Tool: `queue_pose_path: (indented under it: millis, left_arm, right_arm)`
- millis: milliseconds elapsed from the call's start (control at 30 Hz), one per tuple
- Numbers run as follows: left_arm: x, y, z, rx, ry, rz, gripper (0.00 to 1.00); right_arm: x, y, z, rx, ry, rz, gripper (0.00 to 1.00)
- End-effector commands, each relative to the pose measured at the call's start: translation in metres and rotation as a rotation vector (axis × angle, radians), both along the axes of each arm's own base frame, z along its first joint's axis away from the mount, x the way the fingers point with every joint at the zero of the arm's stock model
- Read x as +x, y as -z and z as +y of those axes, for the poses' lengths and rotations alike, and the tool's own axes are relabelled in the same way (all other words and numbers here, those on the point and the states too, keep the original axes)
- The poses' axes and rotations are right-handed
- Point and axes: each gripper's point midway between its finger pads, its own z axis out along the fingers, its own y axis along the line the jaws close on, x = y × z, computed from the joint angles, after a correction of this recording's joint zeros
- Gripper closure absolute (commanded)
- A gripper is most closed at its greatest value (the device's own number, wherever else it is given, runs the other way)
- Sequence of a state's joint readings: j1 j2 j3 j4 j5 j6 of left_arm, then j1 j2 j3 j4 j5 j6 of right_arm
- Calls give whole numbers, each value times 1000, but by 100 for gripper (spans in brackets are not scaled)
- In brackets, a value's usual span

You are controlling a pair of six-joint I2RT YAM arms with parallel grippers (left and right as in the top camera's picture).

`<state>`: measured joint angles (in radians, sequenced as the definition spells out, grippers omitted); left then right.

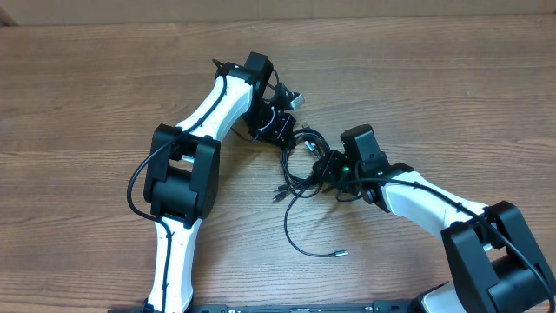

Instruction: Untangle cables

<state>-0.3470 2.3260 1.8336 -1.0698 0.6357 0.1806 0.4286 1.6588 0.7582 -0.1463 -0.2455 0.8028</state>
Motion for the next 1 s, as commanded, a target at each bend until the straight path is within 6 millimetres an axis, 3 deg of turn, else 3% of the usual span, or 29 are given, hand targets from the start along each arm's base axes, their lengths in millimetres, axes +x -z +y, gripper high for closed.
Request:
queue_pose_path:
  millis: [0, 200, 300, 533, 667, 833, 967]
  left_arm:
    - [6, 0, -2, -6, 14, -20, 96]
    - [6, 0, -1, 1, 15, -23, 96]
    - [6, 1, -1, 3, 15, -24, 96]
    - [6, 1, 0, 10, 14, -26, 96]
    - [7, 1, 0, 9, 14, -29, 95]
    - [7, 1, 0, 9, 14, -28, 96]
    - [7, 1, 0, 9, 14, -29, 95]
  right_arm:
    - [1, -20, 19, 10, -191, -71, 62]
    - [20, -84, 15, -145, -318, -100, 56]
    - [23, -101, 15, -178, -355, -121, 56]
    - [19, -73, 5, -312, -395, -97, 57]
    - [16, -42, 8, -373, -460, -52, 57]
    - [19, -10, -6, -545, -451, -15, 56]
    - [26, -5, -4, -549, -443, -34, 56]
